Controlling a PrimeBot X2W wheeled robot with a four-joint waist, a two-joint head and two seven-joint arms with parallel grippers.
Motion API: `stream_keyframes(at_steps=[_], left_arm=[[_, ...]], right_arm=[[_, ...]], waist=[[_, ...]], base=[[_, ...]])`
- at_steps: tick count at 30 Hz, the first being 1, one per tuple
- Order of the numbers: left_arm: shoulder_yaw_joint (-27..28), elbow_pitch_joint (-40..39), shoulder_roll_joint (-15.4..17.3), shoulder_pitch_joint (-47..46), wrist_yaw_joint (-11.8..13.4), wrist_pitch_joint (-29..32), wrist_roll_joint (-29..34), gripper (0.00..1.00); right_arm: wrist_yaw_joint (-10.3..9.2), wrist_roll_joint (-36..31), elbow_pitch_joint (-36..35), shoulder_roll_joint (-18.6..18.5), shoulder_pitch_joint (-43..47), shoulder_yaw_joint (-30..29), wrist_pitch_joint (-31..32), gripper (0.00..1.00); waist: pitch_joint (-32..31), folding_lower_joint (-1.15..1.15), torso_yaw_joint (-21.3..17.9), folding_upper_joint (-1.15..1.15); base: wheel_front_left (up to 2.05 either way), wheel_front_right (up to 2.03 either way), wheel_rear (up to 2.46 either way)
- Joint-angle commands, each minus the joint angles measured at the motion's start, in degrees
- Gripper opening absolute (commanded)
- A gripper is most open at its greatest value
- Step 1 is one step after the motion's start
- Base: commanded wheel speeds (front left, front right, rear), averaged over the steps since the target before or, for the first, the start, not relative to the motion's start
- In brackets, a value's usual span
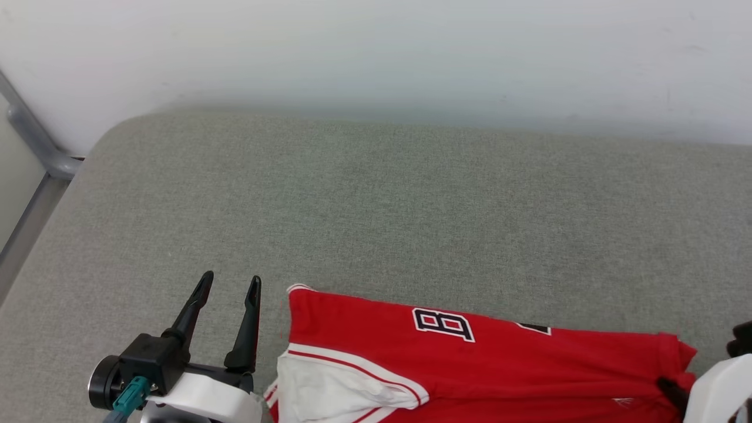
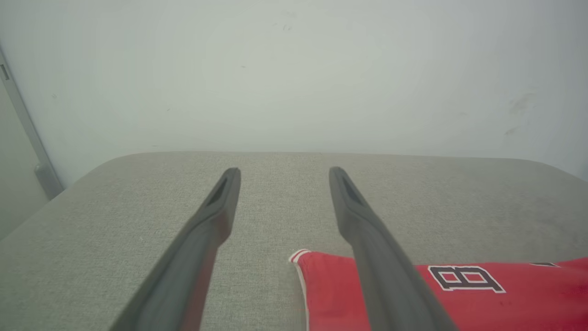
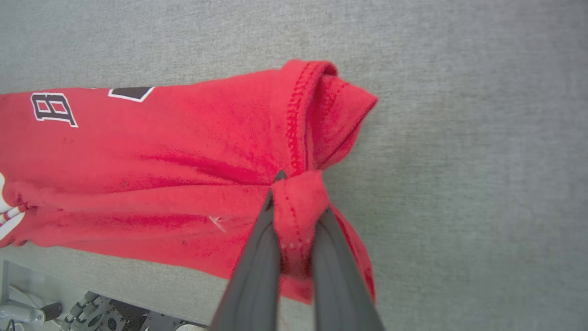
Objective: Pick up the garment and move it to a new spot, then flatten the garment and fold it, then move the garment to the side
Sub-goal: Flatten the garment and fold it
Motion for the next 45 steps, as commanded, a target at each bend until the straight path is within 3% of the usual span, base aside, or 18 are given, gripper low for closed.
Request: stream_keyframes(at_steps=[1,7,12,17,21,26,33,41,45], left_arm=[[0.15,-0.07,0.22,0.58,-0.3,-0.26,0.23,1.0],[-0.05,0.16,0.4,1.41,0.13,-0.26,0.51,1.0],[-0.57,0.41,0.28,1.82,0.4,0.02,0.42,1.0],[-0.92,0.77,0.17,1.93,0.29,0.72,-0.39,1.0],[-1.11,0.86,0.29,1.6,0.45,0.95,-0.32,1.0],[-1.37,0.81,0.36,1.0,0.56,1.09,-0.39,1.0],[-1.61,0.54,0.47,0.22,0.47,1.28,-0.73,1.0],[-1.9,0.81,0.35,-1.69,-0.24,1.23,-1.09,1.0],[-2.06,1.03,-0.09,-3.06,-0.57,0.83,-1.22,1.0]], right_arm=[[-0.03,-0.58,-0.54,-0.69,-0.53,-0.9,0.38,0.0],[-0.03,-1.28,-2.2,-2.37,-0.66,-7.41,3.09,0.0],[-0.02,1.8,-1.36,0.59,-1.38,-12.47,8.79,0.0],[-0.02,9.69,-1.45,5.86,-3.99,-17.35,16.57,0.0],[-0.02,19.39,0.63,7.02,-6.15,-18.83,22.51,0.0],[-0.02,34.16,8.33,7.05,-7.96,-13.82,23.15,0.0],[-0.02,48.49,13.75,7.04,-9.84,0.72,17.61,0.0],[-0.02,55.91,15.66,7.04,-13.53,17.54,6.78,0.0],[-0.02,55.59,17.27,7.03,-15.27,24.18,2.13,0.0]], waist=[[-0.37,0.0,-0.29,-0.01],[-1.09,0.0,-1.05,-0.01],[-1.78,0.0,-1.29,-0.01],[-2.14,0.0,-1.25,-0.01],[-2.14,0.0,-0.99,-0.01],[-2.21,0.0,-0.3,-0.01],[-1.54,0.0,1.04,-0.01],[1.27,0.0,3.07,-0.01],[3.34,0.0,4.09,-0.01]], base=[[0.0,0.0,0.0],[0.0,0.0,0.0],[0.0,0.0,0.0],[0.0,0.0,0.0],[0.0,0.0,0.0],[0.0,0.0,0.0],[0.0,0.0,0.0],[0.0,0.0,0.0],[0.0,0.0,0.0]])
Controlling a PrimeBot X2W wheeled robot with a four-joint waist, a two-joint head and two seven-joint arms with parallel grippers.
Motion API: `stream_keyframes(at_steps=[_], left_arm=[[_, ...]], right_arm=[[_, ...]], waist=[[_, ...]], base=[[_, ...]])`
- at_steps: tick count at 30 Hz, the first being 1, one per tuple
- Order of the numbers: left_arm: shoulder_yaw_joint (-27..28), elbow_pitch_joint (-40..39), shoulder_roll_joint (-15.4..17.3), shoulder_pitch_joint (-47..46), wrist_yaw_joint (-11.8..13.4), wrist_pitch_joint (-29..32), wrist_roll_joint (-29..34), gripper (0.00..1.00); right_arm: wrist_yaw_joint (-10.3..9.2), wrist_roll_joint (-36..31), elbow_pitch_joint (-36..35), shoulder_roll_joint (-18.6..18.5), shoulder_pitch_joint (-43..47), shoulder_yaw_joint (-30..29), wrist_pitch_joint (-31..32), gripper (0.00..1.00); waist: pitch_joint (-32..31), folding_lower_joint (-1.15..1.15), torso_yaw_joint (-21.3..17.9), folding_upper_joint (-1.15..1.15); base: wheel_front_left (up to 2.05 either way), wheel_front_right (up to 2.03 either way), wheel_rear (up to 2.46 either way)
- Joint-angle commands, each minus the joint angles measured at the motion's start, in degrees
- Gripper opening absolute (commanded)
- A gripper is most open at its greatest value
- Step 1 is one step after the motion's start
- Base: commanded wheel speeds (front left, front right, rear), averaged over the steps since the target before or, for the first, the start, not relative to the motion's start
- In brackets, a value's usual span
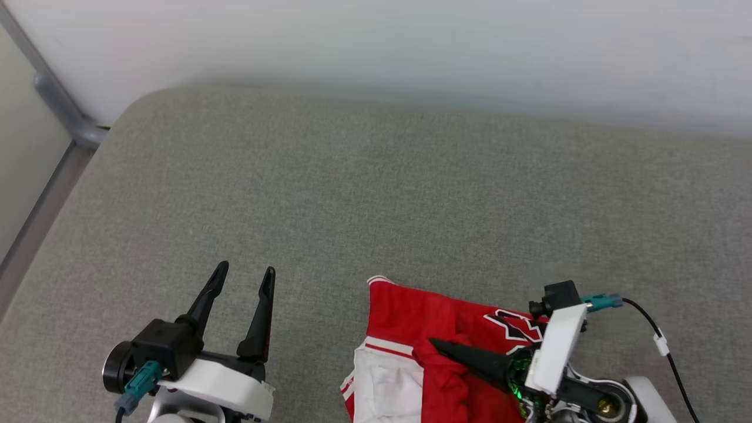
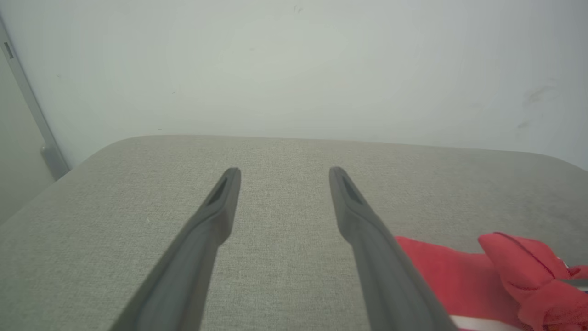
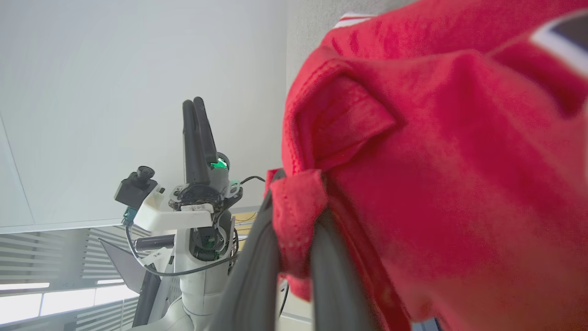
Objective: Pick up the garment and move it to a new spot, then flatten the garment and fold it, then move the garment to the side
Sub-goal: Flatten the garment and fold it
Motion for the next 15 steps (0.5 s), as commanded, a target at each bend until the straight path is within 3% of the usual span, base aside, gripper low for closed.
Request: stream_keyframes(at_steps=[1,6,8,10,15], left_arm=[[-0.1,0.17,-0.23,-1.08,-0.26,-0.43,-0.17,1.0],[-0.05,1.02,-0.8,-2.23,-0.72,-0.79,-0.25,1.0],[0.05,1.35,-1.01,-2.63,-0.95,-0.99,-0.16,1.0],[0.15,1.74,-1.17,-2.91,-0.99,-1.01,-0.01,1.0],[0.27,2.38,-1.41,-3.35,-1.37,-1.15,0.36,1.0]], right_arm=[[0.0,-0.94,0.68,0.09,-1.24,1.2,-1.7,0.0],[0.0,-0.29,2.36,0.1,-2.99,5.32,-5.81,0.0],[0.0,-0.14,2.62,0.1,-3.47,6.71,-7.16,0.46],[0.0,0.04,2.78,0.1,-3.98,7.71,-8.07,1.0],[0.0,-1.04,1.89,0.09,-4.55,9.21,-9.14,1.0]], waist=[[1.51,0.0,0.85,0.0],[3.52,0.0,1.08,0.0],[3.94,0.0,0.97,0.0],[4.12,0.0,0.81,0.0],[3.78,0.0,0.31,0.0]], base=[[0.0,0.0,0.0],[0.0,0.0,0.0],[0.0,0.0,0.0],[0.0,0.0,0.0],[0.0,0.0,0.0]])
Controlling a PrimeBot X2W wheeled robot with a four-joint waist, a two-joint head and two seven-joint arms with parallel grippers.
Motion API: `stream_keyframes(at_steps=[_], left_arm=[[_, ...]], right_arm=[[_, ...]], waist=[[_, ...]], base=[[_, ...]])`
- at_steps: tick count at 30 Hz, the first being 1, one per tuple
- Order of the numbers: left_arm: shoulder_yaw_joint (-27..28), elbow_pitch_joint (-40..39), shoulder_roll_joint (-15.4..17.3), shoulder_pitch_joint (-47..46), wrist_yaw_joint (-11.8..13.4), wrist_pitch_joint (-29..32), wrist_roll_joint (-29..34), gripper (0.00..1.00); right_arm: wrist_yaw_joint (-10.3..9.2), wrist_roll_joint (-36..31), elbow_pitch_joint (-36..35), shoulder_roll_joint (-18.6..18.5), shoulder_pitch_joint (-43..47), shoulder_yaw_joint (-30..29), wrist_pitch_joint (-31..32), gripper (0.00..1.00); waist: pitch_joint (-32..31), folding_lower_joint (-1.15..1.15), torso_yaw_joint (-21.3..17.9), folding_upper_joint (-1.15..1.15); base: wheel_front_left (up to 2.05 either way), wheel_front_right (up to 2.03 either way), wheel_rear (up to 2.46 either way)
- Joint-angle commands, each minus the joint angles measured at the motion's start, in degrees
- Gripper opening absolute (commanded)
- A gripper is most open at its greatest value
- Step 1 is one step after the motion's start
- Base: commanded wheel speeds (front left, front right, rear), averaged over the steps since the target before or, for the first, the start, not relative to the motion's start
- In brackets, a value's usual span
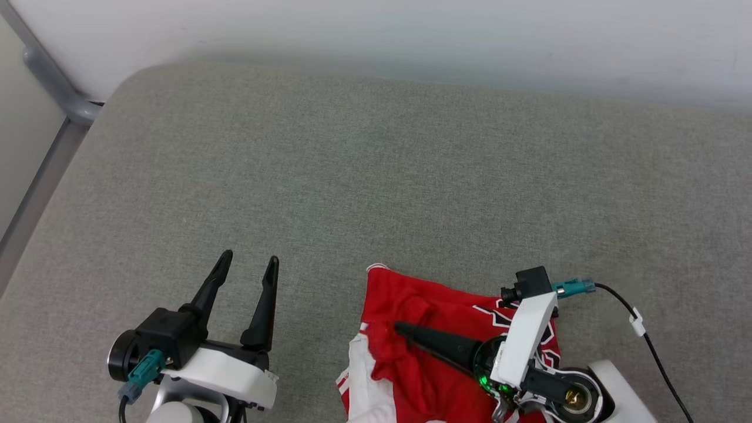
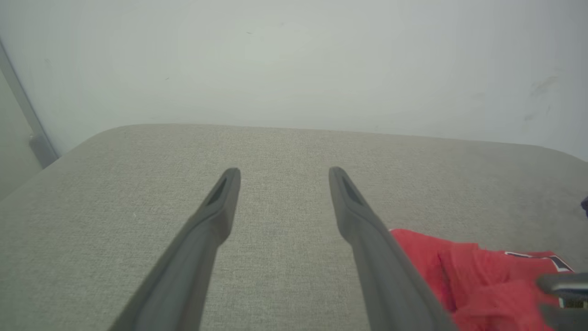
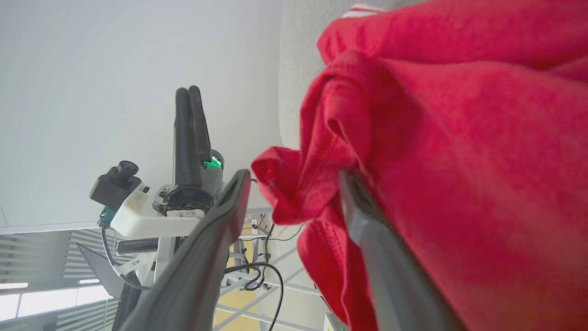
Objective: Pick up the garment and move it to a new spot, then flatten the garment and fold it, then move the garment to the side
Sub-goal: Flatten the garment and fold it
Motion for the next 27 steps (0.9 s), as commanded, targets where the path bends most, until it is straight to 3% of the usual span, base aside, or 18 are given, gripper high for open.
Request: stream_keyframes(at_steps=[1,7,13,20,27], left_arm=[[0.13,0.03,-0.2,-0.68,-0.11,-0.22,0.34,1.0],[0.35,0.4,-0.25,0.37,-0.01,-0.38,0.6,1.0],[0.88,0.55,-0.14,1.45,0.48,-0.39,0.24,1.0],[1.72,0.24,0.39,3.15,2.31,-0.3,0.43,1.0],[2.7,-0.27,0.69,5.21,4.34,-0.12,0.53,1.0]], right_arm=[[0.0,-0.4,-0.54,0.07,-0.81,0.1,-0.37,1.0],[0.0,-5.96,-6.18,-1.98,-0.04,0.49,-3.59,1.0],[0.0,-21.01,-10.15,-6.64,2.26,-1.84,-12.77,1.0],[-0.01,-38.51,-12.2,-8.53,6.78,-13.11,-18.57,1.0],[-0.01,-55.66,-18.58,-5.85,12.04,-25.01,-21.72,1.0]], waist=[[-0.21,0.0,-0.21,0.0],[-1.72,0.0,-1.36,0.0],[-3.76,0.0,-2.81,0.0],[-6.54,0.0,-5.14,0.0],[-8.74,0.0,-7.12,0.0]], base=[[0.0,0.0,0.0],[0.0,0.0,0.0],[0.0,0.0,0.0],[0.0,0.0,0.0],[0.0,0.0,0.0]])
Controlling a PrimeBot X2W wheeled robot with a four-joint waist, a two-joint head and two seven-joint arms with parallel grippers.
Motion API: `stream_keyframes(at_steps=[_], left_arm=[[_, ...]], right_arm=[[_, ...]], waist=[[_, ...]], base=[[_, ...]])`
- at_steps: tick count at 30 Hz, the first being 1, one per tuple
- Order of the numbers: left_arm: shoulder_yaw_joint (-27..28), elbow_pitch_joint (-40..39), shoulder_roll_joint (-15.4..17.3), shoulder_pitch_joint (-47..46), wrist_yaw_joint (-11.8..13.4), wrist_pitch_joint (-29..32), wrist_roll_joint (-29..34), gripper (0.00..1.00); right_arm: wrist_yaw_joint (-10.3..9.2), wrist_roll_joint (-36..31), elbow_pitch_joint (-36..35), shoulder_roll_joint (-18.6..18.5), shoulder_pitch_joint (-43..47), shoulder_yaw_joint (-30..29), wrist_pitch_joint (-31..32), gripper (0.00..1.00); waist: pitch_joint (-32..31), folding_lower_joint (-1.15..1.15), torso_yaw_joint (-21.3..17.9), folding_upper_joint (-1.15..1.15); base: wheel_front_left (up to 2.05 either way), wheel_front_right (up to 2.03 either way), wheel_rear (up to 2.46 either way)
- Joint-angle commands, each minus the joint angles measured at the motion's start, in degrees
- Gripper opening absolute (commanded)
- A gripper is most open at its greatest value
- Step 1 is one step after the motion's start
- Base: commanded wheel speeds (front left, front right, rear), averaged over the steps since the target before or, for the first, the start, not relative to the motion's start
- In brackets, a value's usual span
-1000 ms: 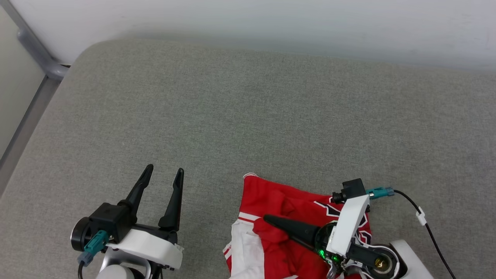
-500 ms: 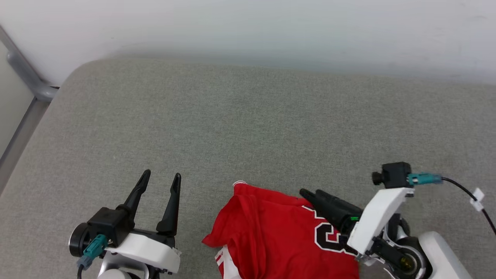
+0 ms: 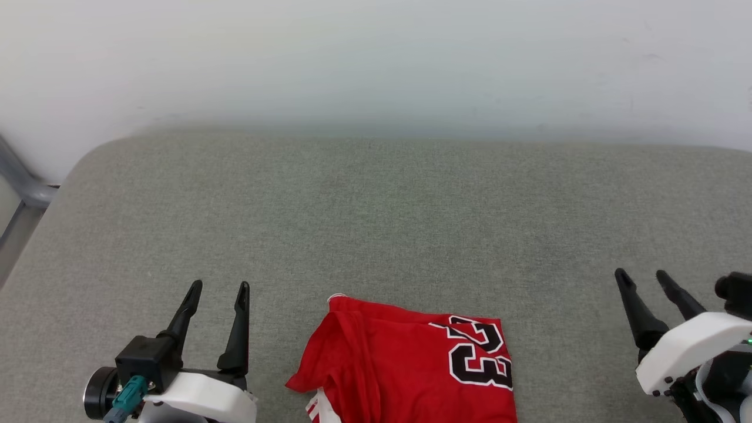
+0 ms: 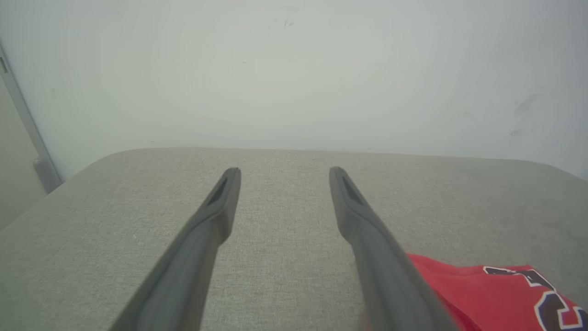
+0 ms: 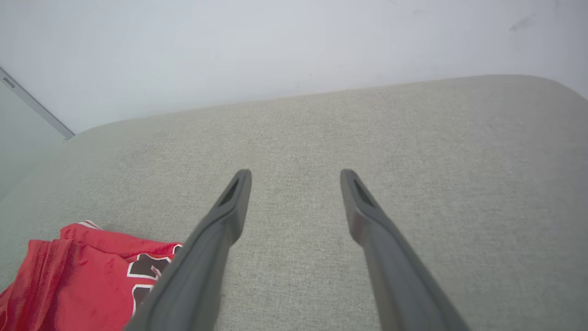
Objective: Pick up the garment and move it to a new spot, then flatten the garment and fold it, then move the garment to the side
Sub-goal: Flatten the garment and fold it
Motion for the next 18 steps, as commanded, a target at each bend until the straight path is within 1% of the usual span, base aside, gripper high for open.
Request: stream_keyframes(at_steps=[1,4,7,12,18], left_arm=[[0.31,-0.22,0.14,0.79,0.31,-0.13,0.14,1.0],[0.69,-0.42,0.09,1.52,1.15,-0.18,0.24,1.0],[1.0,-0.35,0.33,1.98,1.6,-0.21,0.36,1.0],[1.4,-0.02,0.39,3.24,2.33,-0.29,0.48,1.0],[1.92,0.9,0.29,4.71,2.59,-0.37,0.61,1.0]], right_arm=[[-0.02,-1.19,-1.19,0.96,1.11,-0.66,-1.05,1.0],[-0.02,-6.1,-4.41,2.14,3.01,-2.58,-4.33,1.0],[-0.02,-9.67,-6.78,3.24,4.65,-3.06,-8.2,1.0],[-0.02,-13.08,-8.07,4.31,7.26,-1.44,-13.38,1.0],[-0.02,-15.08,-8.5,5.3,10.07,-0.05,-16.12,1.0]], waist=[[-0.61,0.01,-0.55,0.0],[-1.37,0.01,-0.95,0.0],[-1.91,0.01,-1.3,0.0],[-2.9,0.01,-1.94,0.0],[-3.99,0.01,-2.39,0.0]], base=[[0.0,0.0,0.0],[0.0,0.0,0.0],[0.0,0.0,0.0],[0.0,0.0,0.0],[0.0,0.0,0.0]])
